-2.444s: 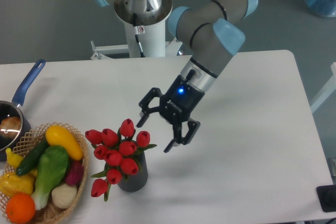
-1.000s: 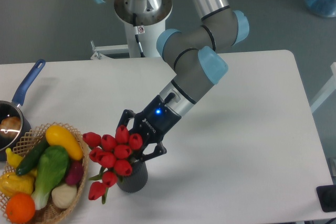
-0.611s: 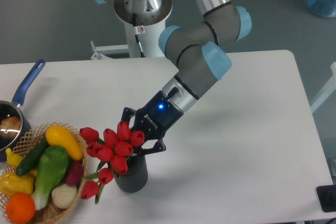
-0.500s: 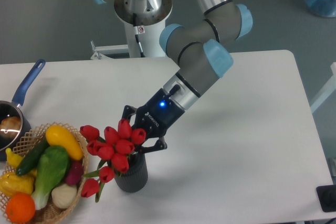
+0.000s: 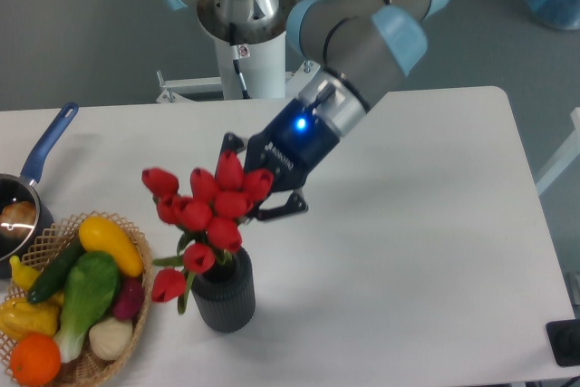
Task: Pick up the flowers from the vase
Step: 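Lift the gripped tulips straight up out of the black vase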
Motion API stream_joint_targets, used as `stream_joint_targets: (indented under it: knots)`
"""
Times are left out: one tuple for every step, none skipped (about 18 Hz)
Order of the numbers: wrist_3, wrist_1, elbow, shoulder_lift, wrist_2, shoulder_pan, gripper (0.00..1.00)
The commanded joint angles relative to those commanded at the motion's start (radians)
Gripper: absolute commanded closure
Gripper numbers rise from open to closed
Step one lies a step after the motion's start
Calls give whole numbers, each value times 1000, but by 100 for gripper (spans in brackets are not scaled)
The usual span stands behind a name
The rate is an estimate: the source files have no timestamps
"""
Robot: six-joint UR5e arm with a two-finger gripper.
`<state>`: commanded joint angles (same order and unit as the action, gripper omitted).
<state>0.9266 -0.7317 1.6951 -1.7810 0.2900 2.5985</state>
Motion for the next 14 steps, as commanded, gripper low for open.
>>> stream_joint_targets:
  knots:
    - [-2, 0, -5, 5, -12, 0, 100]
    - [-3, 0, -8, 6, -23, 5, 100]
    - [-5, -2, -15, 6, -34, 5, 100]
    - [-14, 0, -21, 6, -45, 6, 100]
    - [-24, -2, -32, 8, -52, 8, 100]
    - [-35, -2, -38, 8, -57, 14, 100]
    - [-44, -2, -44, 8, -60, 18, 100]
    - [-54, -2, -51, 8, -66, 20, 100]
    - [-58, -2, -52, 8, -72, 21, 100]
    - [-58, -2, -52, 8, -84, 25, 100]
    - [-58, 0, -54, 8, -92, 28, 100]
    - [-58, -2, -66, 9, -92, 37, 100]
    - [-60, -2, -74, 9, -92, 49, 100]
    - [-58, -2, -84, 8, -92, 61, 100]
